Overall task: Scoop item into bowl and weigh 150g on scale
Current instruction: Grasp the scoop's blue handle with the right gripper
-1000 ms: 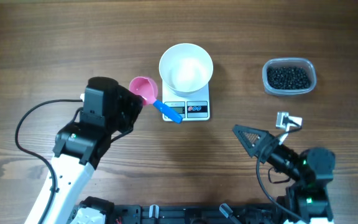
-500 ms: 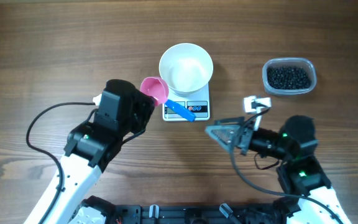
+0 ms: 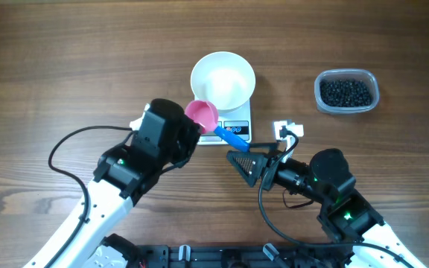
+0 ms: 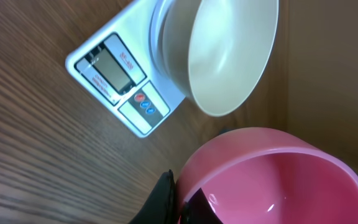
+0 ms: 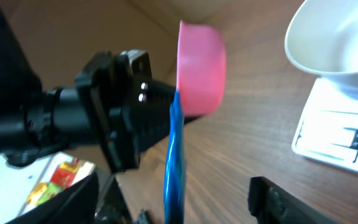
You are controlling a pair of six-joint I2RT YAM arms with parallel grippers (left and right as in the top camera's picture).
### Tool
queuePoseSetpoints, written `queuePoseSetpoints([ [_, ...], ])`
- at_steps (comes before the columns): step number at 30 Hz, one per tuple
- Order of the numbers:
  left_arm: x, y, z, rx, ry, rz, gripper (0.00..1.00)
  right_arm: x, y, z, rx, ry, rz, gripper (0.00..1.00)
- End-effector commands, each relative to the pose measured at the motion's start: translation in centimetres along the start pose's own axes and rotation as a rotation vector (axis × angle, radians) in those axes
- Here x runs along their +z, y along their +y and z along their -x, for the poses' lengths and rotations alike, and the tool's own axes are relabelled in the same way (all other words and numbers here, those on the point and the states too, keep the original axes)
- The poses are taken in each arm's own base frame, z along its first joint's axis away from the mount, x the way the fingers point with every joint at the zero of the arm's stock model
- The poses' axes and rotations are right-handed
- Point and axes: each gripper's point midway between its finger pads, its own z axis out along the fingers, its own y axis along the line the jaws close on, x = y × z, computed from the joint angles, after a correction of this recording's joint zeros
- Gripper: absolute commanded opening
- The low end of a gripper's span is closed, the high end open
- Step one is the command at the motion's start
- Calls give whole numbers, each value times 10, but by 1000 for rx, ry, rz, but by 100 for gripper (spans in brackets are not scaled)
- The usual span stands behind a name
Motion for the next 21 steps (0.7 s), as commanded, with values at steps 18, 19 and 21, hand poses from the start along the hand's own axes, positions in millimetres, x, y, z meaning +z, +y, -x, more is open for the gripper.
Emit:
queuePoseSetpoints([
  [18, 13, 10, -28, -6, 46, 52, 4, 1, 7, 14, 135, -54, 2, 40],
  [19, 13, 10, -28, -8, 45, 52, 4, 1, 7, 13, 136, -48, 7, 40],
  [21, 13, 9, -28, -32, 45, 52, 4, 1, 10, 11, 134, -31, 20, 40],
])
